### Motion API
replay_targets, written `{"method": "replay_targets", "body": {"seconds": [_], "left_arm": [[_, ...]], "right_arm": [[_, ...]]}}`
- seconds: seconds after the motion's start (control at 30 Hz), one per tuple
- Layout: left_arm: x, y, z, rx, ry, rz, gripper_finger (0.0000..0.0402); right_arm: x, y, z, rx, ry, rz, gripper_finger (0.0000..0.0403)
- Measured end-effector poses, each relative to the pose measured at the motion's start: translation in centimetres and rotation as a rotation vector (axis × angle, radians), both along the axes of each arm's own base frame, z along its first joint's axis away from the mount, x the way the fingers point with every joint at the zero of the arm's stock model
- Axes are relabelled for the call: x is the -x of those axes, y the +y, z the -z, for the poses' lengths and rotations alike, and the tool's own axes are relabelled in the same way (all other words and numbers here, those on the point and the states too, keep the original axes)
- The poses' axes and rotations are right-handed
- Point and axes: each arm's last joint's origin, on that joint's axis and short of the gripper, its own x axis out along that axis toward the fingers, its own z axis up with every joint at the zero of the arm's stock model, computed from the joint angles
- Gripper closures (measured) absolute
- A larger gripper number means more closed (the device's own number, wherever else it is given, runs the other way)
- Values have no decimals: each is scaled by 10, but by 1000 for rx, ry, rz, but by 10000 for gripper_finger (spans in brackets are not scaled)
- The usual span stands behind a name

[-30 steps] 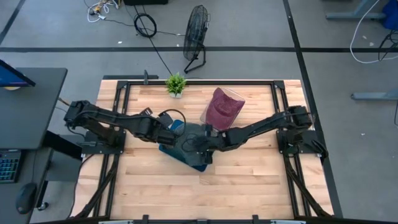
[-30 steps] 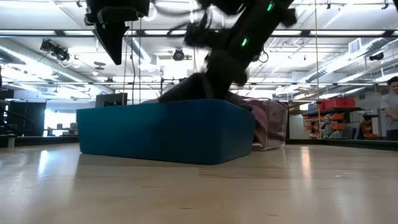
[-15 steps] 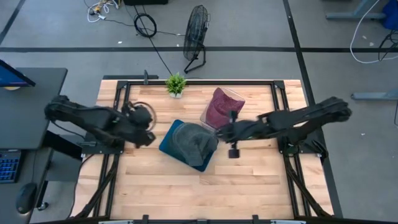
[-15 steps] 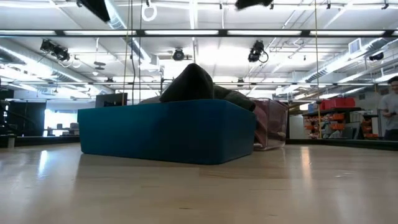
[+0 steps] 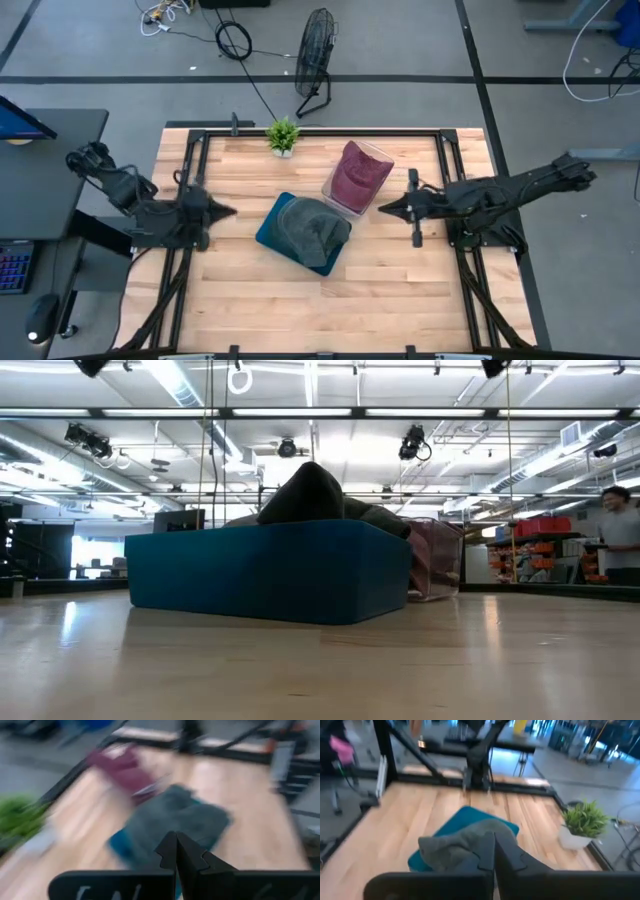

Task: Pick & Place hat
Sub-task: Return to Home Position

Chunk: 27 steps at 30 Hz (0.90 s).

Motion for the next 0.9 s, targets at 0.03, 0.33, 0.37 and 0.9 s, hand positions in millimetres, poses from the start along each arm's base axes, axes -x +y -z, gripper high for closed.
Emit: {"method": "replay_targets", "body": {"seconds": [0.03,0.33,0.37,0.9], "left_arm": [[-2,-2,8,-11,-34,59,399],[2,6,31,-158,-310,308,399],[6,10,29,-168,-322,296,399],[14,27,101,-141,-446,240,399]], "right_arm": [[6,-2,5,-12,-32,0,399],[46,-14,45,-72,-241,0,395],[50,-15,48,-75,-253,0,395],[82,-26,88,-125,-376,29,394]]}}
